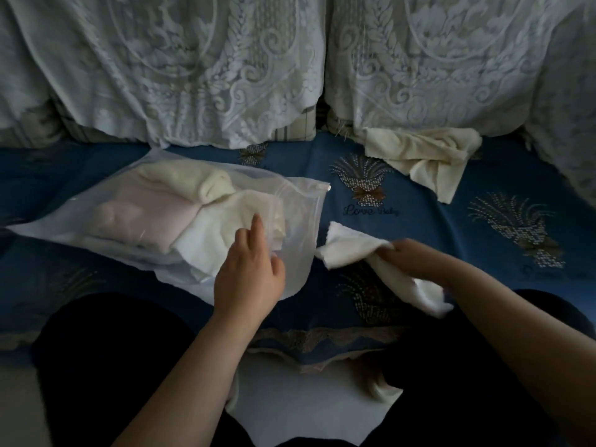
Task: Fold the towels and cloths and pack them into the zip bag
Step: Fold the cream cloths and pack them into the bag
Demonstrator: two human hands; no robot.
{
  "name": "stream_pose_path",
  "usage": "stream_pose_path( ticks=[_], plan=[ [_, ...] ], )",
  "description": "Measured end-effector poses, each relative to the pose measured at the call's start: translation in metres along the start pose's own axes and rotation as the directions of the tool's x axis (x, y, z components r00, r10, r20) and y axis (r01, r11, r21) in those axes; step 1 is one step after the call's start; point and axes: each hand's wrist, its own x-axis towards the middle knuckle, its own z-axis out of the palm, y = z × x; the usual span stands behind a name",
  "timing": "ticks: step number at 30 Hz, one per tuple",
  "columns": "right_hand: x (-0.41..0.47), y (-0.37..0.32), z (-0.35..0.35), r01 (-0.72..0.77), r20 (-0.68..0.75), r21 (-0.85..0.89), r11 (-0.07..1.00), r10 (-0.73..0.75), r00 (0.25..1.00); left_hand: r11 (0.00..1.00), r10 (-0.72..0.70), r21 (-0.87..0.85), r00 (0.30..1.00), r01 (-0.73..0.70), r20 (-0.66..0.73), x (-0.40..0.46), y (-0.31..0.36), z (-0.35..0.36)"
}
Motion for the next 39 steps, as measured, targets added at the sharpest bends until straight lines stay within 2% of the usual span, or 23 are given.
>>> stream_pose_path(
  ticks=[2, 4, 7, 10, 14, 15, 17, 18, 19, 20, 22, 25, 27, 31, 35, 37, 39],
  plan=[
    [-0.006, -0.014, -0.004, -0.024, -0.054, 0.183, 0.983, 0.035, 0.998, 0.998, 0.016, -0.053, 1.0, -0.017, -0.026, 0.0, -0.001, -0.004],
    [-0.012, -0.032, 0.004, -0.01, -0.059, 0.392, 0.92, 0.036, 0.998, 0.995, 0.023, -0.097, 1.0, -0.025, -0.019, 0.002, -0.003, -0.007],
    [-0.008, -0.07, 0.029, -0.023, -0.007, 0.658, 0.753, 0.037, 0.999, 0.985, 0.046, -0.165, 0.999, -0.045, 0.0, 0.002, -0.006, -0.01],
    [0.011, -0.118, 0.049, 0.035, -0.042, 0.802, 0.596, -0.001, 0.999, 0.977, 0.075, -0.2, 0.997, -0.071, 0.015, 0.0, -0.009, -0.011],
    [0.035, -0.173, 0.057, 0.168, -0.133, 0.709, 0.684, -0.104, 0.986, 0.973, 0.058, -0.228, 0.998, -0.049, 0.035, -0.002, -0.011, -0.015],
    [0.04, -0.184, 0.057, 0.182, -0.139, 0.718, 0.672, -0.119, 0.983, 0.969, 0.061, -0.241, 0.998, -0.051, 0.033, -0.003, -0.012, -0.016],
    [0.049, -0.199, 0.06, 0.161, -0.076, 0.798, 0.581, -0.169, 0.983, 0.955, 0.068, -0.292, 0.997, -0.056, 0.03, -0.003, -0.014, -0.018],
    [0.048, -0.203, 0.063, 0.167, -0.045, 0.786, 0.595, -0.214, 0.976, 0.946, 0.065, -0.319, 0.997, -0.052, 0.031, -0.003, -0.015, -0.019],
    [0.045, -0.205, 0.066, 0.214, -0.036, 0.7, 0.682, -0.265, 0.964, 0.938, 0.053, -0.344, 0.998, -0.038, 0.036, -0.003, -0.016, -0.021],
    [0.042, -0.205, 0.069, 0.252, -0.017, 0.605, 0.755, -0.303, 0.953, 0.929, 0.035, -0.369, 0.998, -0.016, 0.044, -0.003, -0.017, -0.022],
    [0.042, -0.2, 0.076, 0.151, 0.135, 0.647, 0.747, -0.307, 0.942, 0.911, 0.015, -0.412, 0.999, 0.002, 0.039, -0.001, -0.021, -0.021],
    [0.047, -0.173, 0.084, 0.183, 0.121, 0.559, 0.809, -0.297, 0.947, 0.896, 0.007, -0.444, 1.0, 0.004, 0.025, 0.003, -0.024, -0.019],
    [0.042, -0.149, 0.081, 0.243, 0.099, 0.525, 0.816, -0.342, 0.934, 0.898, 0.022, -0.441, 1.0, -0.01, 0.022, 0.004, -0.025, -0.016],
    [0.034, -0.099, 0.063, 0.218, 0.046, 0.557, 0.802, -0.292, 0.955, 0.906, 0.08, -0.415, 0.996, -0.083, -0.026, 0.009, -0.017, -0.01],
    [0.054, -0.048, 0.039, 0.158, -0.134, 0.607, 0.779, -0.095, 0.986, 0.886, 0.116, -0.441, 0.989, -0.143, -0.087, 0.02, 0.006, -0.008],
    [0.075, -0.017, 0.022, 0.145, -0.289, 0.509, 0.849, 0.009, 0.957, 0.872, 0.169, -0.448, 0.98, -0.199, -0.106, 0.028, 0.022, -0.006],
    [0.096, 0.013, 0.001, 0.024, -0.368, 0.313, 0.95, 0.098, 0.925, 0.871, 0.225, -0.425, 0.969, -0.247, -0.103, 0.036, 0.039, -0.002]
  ],
)
